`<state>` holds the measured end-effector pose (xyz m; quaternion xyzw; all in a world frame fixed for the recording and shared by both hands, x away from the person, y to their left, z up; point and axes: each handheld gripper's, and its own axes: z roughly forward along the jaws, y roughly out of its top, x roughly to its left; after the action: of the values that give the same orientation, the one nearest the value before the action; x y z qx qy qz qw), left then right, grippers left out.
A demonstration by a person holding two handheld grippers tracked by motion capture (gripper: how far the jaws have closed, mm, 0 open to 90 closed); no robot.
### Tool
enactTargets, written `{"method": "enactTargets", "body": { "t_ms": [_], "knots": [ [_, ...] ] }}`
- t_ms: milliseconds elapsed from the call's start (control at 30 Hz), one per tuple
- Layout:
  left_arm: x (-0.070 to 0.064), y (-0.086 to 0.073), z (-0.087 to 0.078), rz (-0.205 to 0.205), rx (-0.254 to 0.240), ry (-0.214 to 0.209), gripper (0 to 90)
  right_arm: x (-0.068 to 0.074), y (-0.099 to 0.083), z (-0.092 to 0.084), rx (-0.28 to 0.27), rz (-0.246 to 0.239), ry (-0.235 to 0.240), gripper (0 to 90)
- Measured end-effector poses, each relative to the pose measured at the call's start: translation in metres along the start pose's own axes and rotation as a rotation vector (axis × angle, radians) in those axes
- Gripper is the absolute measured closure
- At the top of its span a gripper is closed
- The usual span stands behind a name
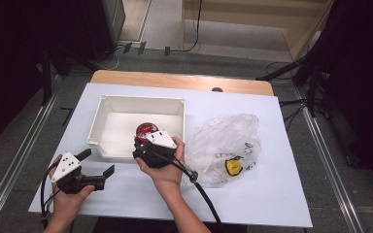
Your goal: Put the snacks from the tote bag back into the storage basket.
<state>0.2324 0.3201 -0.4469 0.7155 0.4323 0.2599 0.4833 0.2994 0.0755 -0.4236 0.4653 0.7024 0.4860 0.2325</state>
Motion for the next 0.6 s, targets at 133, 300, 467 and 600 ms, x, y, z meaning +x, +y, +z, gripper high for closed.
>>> {"method": "enactTargets", "body": {
  "t_ms": [133, 300, 467, 600],
  "knots": [
    [0.000, 0.000, 0.000, 0.003, 0.002, -0.002, 0.0, 0.003, -0.003, 0.002, 0.004, -0.002, -0.001, 26.1],
    [0.000, 0.000, 0.000, 0.002, 0.000, -0.003, 0.0, 0.006, -0.005, 0.004, 0.009, -0.003, -0.007, 26.2],
    [0.001, 0.000, 0.000, -0.004, -0.003, -0.003, 0.0, 0.009, -0.009, 0.008, 0.014, -0.006, -0.015, 26.2],
    [0.001, 0.000, -0.001, -0.009, -0.005, -0.006, 0.0, 0.010, -0.012, 0.011, 0.023, -0.002, -0.020, 26.2]
  ]
}}
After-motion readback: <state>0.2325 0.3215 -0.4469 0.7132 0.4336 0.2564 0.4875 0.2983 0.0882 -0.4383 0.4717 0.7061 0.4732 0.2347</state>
